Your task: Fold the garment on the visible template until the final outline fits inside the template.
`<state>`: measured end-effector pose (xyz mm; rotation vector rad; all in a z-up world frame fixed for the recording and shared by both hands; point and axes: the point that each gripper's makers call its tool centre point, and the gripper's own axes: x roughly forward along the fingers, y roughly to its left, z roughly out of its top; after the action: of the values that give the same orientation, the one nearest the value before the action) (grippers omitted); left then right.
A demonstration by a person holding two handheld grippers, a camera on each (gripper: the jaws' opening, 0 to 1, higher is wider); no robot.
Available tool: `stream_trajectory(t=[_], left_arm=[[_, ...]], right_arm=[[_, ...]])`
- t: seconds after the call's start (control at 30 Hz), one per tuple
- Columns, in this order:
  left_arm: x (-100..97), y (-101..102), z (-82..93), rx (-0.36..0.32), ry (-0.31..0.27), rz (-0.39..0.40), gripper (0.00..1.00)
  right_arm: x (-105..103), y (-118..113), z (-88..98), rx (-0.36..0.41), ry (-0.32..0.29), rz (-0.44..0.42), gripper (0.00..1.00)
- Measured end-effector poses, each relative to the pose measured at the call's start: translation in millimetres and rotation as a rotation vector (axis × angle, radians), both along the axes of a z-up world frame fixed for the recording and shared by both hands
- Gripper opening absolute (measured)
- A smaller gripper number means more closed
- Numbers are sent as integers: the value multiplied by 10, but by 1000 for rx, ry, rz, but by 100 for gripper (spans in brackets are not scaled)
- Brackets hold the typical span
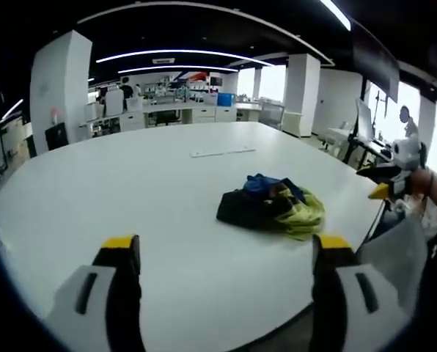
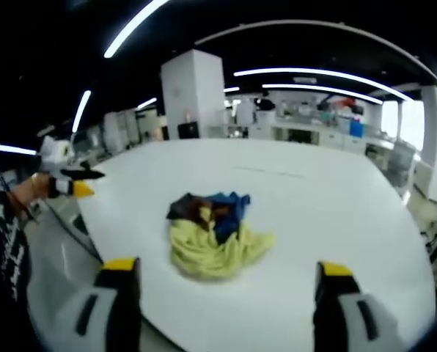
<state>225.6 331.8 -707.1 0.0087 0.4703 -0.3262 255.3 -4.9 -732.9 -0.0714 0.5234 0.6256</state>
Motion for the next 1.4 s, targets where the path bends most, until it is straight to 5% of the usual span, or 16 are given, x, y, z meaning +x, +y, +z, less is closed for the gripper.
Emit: stream_trajectory(t=[0.77, 0.9, 1.4], left_arm=[[179, -396, -228, -11, 34, -122, 83], [230, -516, -241, -49, 30, -146, 78], [416, -848, -388, -60, 43, -261, 59]], right_arm=[[177, 261, -64, 21, -32, 82, 98], [202, 335, -68, 43, -24, 111, 70], [418, 636, -216, 65, -29, 185, 44]])
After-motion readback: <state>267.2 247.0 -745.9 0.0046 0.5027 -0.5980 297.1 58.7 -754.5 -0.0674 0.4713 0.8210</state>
